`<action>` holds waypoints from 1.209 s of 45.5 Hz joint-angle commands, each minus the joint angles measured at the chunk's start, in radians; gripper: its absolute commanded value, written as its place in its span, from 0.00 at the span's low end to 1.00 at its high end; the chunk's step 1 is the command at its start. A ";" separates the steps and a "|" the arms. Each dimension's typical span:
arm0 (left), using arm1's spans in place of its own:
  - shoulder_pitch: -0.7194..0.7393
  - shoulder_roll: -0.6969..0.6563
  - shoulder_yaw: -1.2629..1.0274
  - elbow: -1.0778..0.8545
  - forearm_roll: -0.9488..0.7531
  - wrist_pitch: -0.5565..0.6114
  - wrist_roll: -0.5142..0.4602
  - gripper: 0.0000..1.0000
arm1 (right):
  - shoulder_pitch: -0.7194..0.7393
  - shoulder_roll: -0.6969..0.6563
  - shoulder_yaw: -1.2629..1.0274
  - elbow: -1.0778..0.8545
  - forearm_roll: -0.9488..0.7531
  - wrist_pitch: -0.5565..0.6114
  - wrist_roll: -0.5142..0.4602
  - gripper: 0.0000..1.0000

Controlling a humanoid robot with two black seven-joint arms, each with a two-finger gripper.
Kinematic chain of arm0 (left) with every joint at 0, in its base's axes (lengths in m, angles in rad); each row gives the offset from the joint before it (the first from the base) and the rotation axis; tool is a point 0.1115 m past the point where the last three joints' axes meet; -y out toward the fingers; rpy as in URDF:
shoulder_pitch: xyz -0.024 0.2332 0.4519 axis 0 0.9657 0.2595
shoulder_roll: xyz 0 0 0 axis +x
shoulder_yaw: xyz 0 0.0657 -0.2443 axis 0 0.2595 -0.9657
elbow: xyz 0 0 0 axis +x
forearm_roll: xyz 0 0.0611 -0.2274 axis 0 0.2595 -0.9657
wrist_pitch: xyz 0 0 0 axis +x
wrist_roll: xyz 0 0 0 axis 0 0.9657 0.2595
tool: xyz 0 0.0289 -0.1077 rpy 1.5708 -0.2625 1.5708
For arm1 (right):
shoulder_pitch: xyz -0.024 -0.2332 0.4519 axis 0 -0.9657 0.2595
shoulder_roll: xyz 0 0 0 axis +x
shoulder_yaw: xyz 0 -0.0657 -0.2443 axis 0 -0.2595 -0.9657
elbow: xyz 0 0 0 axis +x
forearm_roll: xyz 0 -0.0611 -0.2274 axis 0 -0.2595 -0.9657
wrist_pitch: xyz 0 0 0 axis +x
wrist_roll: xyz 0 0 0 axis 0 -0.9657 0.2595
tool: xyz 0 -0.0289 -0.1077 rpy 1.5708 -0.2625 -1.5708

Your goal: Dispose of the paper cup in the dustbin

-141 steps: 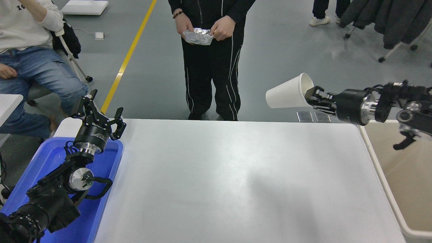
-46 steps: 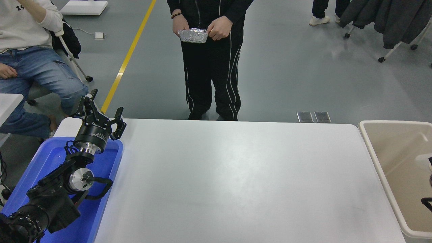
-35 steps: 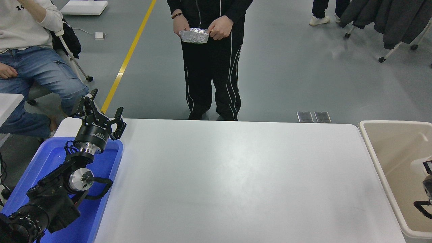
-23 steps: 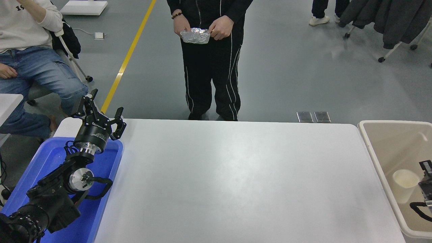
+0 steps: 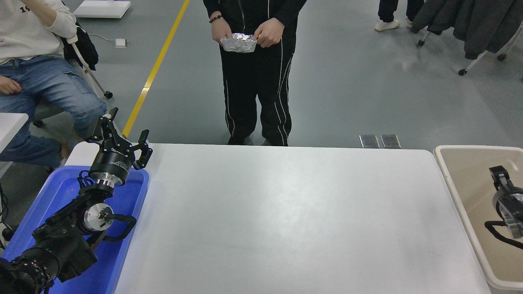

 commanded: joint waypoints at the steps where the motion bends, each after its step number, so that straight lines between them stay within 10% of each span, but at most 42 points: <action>1: 0.000 0.000 0.000 0.000 0.000 0.000 0.000 1.00 | 0.080 -0.162 0.287 0.282 -0.013 0.101 0.001 0.99; 18: 0.000 0.000 0.000 0.000 0.000 0.000 0.000 1.00 | 0.023 -0.127 0.518 0.328 -0.011 0.115 0.024 0.99; 35: 0.000 0.000 0.000 0.001 0.000 0.000 0.000 1.00 | -0.145 -0.096 0.839 0.581 -0.010 0.103 0.335 0.99; 55: 0.000 0.000 0.000 0.000 0.000 0.000 0.000 1.00 | -0.360 0.076 0.953 0.623 -0.011 0.114 0.351 0.99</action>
